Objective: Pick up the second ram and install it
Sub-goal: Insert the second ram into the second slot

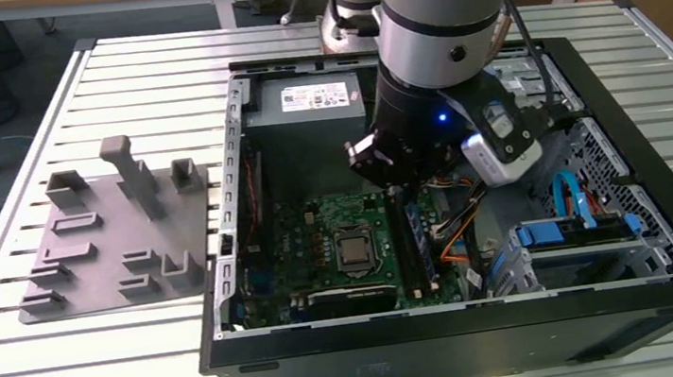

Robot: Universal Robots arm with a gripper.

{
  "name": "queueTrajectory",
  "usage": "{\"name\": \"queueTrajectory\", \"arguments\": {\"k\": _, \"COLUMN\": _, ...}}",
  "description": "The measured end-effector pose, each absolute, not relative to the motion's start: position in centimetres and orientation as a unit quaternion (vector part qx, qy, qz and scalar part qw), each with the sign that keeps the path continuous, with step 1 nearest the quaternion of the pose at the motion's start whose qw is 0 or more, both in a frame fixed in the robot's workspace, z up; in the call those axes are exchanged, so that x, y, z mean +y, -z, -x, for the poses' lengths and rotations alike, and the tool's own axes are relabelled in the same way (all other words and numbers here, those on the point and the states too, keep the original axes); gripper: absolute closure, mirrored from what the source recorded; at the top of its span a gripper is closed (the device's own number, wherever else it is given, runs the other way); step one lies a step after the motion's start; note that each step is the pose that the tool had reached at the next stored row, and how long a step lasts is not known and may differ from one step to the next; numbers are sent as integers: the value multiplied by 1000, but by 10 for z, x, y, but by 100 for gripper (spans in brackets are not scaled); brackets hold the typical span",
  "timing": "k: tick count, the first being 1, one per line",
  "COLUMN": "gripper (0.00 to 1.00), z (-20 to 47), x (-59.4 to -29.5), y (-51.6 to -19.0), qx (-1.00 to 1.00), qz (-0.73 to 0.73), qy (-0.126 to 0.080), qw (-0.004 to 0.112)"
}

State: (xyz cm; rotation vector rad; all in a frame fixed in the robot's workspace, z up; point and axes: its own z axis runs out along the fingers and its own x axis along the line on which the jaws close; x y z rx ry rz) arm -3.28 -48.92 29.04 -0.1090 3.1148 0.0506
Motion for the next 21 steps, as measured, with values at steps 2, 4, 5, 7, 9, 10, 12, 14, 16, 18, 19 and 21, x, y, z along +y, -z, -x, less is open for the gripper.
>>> {"name": "queueTrajectory", "arguments": {"k": 2, "gripper": 86, "z": 33, "x": -489, "y": -290, "qx": 1000, "qz": 22, "qy": -16, "qw": 12}}
{"name": "queueTrajectory", "arguments": {"k": 4, "gripper": 86, "z": 33, "x": -489, "y": -290, "qx": 1000, "qz": 9, "qy": -16, "qw": 13}}
{"name": "queueTrajectory", "arguments": {"k": 5, "gripper": 86, "z": 33, "x": -489, "y": -290, "qx": 1000, "qz": 3, "qy": -16, "qw": 13}}
{"name": "queueTrajectory", "arguments": {"k": 7, "gripper": 86, "z": 33, "x": -489, "y": -290, "qx": 1000, "qz": -10, "qy": -16, "qw": 13}}
{"name": "queueTrajectory", "arguments": {"k": 9, "gripper": 86, "z": 33, "x": -489, "y": -290, "qx": 1000, "qz": -22, "qy": -15, "qw": 13}}
{"name": "queueTrajectory", "arguments": {"k": 10, "gripper": 86, "z": 33, "x": -489, "y": -290, "qx": 999, "qz": -28, "qy": -15, "qw": 13}}
{"name": "queueTrajectory", "arguments": {"k": 12, "gripper": 86, "z": 33, "x": -489, "y": -290, "qx": 999, "qz": -35, "qy": -15, "qw": 13}}
{"name": "queueTrajectory", "arguments": {"k": 14, "gripper": 86, "z": 33, "x": -489, "y": -290, "qx": 999, "qz": -41, "qy": -15, "qw": 13}}
{"name": "queueTrajectory", "arguments": {"k": 16, "gripper": 86, "z": 33, "x": -489, "y": -290, "qx": 999, "qz": -46, "qy": -15, "qw": 14}}
{"name": "queueTrajectory", "arguments": {"k": 18, "gripper": 86, "z": 33, "x": -489, "y": -290, "qx": 998, "qz": -52, "qy": -15, "qw": 14}}
{"name": "queueTrajectory", "arguments": {"k": 19, "gripper": 86, "z": 33, "x": -489, "y": -290, "qx": 998, "qz": -56, "qy": -15, "qw": 14}}
{"name": "queueTrajectory", "arguments": {"k": 21, "gripper": 86, "z": 33, "x": -489, "y": -290, "qx": 998, "qz": -57, "qy": -15, "qw": 14}}
